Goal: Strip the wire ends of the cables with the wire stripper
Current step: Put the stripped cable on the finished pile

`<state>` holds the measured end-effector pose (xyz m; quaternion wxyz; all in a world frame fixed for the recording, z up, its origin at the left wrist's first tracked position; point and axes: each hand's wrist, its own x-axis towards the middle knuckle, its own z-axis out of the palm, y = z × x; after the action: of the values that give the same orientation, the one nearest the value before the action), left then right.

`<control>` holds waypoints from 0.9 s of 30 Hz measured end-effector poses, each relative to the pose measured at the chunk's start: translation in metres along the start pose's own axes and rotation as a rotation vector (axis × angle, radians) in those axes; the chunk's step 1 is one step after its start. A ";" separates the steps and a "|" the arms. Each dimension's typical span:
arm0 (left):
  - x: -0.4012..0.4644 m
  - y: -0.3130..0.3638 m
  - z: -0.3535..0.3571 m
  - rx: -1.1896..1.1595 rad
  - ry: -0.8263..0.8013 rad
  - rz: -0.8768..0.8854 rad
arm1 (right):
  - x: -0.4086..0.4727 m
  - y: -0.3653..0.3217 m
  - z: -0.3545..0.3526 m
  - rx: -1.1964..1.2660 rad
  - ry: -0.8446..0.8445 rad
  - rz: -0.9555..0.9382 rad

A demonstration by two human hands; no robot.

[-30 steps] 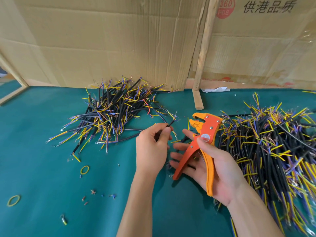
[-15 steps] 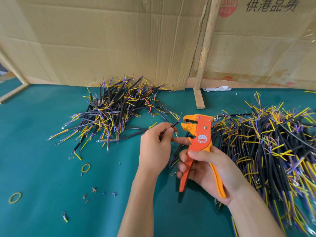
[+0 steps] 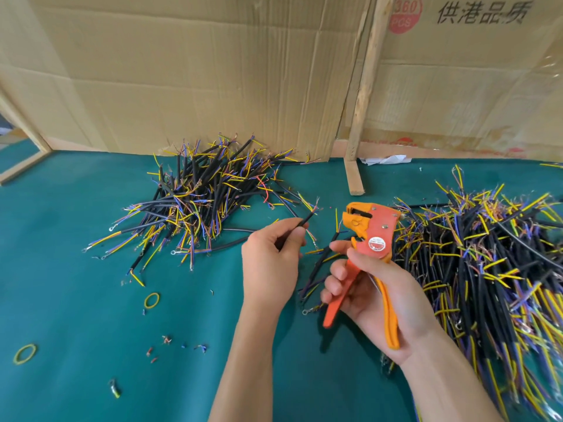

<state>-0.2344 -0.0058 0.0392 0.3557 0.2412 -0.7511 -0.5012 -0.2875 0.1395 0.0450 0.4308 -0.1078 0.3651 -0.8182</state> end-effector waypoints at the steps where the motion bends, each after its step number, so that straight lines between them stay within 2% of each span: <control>1: 0.001 0.000 -0.001 -0.006 0.020 -0.008 | -0.001 -0.002 -0.002 -0.006 -0.014 0.002; 6: 0.000 -0.001 -0.003 0.026 0.063 -0.020 | -0.003 -0.002 -0.002 -0.081 -0.089 0.045; 27: 0.000 -0.001 -0.004 0.159 0.035 0.061 | -0.002 0.002 0.002 -0.217 -0.035 0.092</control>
<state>-0.2309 -0.0083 0.0391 0.3635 0.2542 -0.7893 -0.4246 -0.2841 0.1393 0.0453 0.4601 -0.1514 0.4486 -0.7511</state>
